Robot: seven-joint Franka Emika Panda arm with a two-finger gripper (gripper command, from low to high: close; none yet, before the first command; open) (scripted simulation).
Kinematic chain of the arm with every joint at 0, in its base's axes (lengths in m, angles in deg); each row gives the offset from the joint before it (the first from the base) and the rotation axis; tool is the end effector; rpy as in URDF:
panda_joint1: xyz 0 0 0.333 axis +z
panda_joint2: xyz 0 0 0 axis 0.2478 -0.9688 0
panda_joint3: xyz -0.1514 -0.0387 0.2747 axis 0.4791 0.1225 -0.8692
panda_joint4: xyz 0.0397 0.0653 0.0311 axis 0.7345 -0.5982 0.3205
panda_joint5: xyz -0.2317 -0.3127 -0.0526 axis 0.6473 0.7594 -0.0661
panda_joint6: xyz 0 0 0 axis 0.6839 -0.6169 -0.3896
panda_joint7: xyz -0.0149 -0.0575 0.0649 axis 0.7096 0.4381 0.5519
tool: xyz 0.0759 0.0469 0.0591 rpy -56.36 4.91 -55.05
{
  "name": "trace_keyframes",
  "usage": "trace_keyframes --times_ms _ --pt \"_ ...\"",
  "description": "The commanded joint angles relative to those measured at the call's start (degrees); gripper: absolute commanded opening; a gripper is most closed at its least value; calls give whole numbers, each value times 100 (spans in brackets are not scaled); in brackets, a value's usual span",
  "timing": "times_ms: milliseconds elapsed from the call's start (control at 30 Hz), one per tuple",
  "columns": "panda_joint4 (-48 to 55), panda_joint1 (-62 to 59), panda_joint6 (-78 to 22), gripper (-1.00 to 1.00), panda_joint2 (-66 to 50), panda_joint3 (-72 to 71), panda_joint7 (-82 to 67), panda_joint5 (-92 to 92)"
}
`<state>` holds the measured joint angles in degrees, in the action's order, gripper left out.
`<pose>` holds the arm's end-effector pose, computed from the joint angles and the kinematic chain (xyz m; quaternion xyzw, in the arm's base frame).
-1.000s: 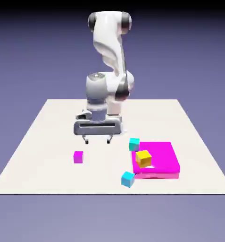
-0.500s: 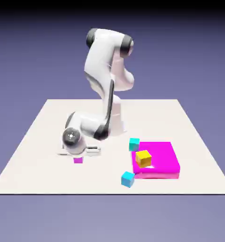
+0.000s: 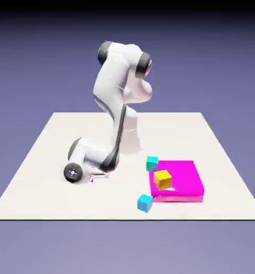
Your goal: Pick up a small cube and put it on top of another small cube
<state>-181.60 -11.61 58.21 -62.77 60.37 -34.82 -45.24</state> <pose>0.4454 -0.1460 0.1325 0.7998 -0.4146 -0.4142 0.1296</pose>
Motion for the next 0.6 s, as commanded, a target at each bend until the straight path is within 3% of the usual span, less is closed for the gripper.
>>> trace_keyframes --times_ms 0,567 --pt "4 -116 -12 -100 72 -207 252 -148" --pt "65 -2081 -235 -100 1298 -3724 4488 -2887"
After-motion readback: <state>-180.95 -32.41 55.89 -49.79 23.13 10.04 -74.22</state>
